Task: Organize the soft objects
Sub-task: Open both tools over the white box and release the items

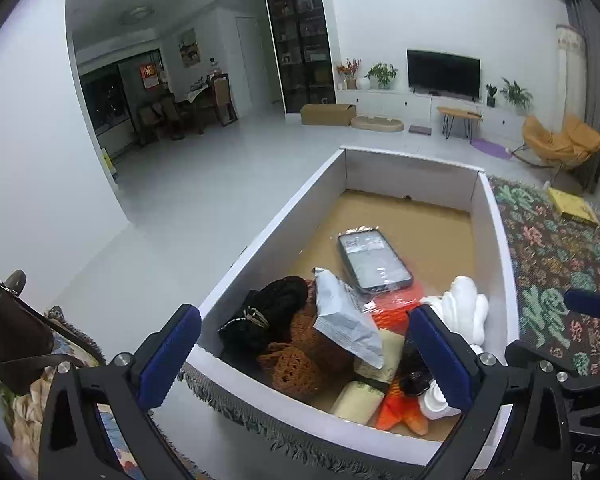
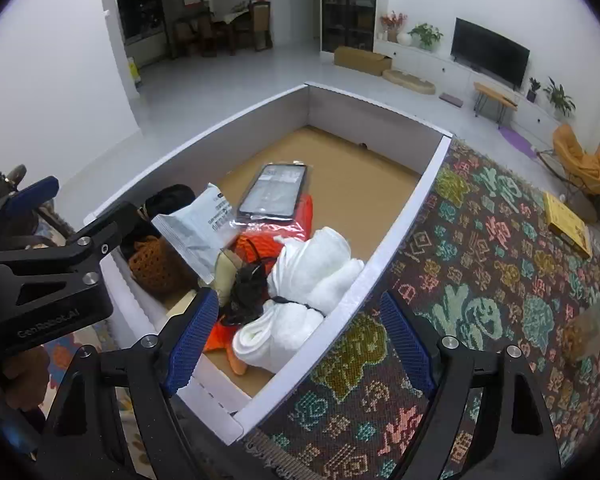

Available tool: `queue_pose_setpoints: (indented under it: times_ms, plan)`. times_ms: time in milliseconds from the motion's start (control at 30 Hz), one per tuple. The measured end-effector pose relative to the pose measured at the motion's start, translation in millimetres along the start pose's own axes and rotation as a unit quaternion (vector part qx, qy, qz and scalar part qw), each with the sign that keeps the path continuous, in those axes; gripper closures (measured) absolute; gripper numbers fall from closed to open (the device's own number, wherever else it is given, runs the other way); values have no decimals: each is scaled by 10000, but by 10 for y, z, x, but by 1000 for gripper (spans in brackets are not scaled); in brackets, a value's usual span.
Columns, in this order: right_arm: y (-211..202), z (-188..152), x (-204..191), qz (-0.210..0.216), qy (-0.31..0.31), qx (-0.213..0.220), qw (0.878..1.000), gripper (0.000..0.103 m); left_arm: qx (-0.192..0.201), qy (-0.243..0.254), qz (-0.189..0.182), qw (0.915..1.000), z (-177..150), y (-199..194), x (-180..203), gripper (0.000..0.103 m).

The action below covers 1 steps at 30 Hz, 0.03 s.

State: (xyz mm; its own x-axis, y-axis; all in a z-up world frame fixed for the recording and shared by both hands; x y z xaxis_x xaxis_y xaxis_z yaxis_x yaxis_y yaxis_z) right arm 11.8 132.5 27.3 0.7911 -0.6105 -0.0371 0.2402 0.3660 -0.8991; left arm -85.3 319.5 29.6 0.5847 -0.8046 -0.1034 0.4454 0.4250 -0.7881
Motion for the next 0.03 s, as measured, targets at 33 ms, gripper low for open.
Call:
queue_pose_setpoints:
  times_ms: [33]
  plan:
    - [-7,-17,22,-2,25,21,10000,17,58,48,38,10000,0,-16,27,0]
Point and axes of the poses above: each gripper's, at about its wrist camera, not at the fingertips, and y roughly the way its jaws point, x to its right, z to its top, the point moved 6 cm from there along y, roughly the way its jaws point, and after that the axes turned 13 degrees about -x, right-handed, at the moved point
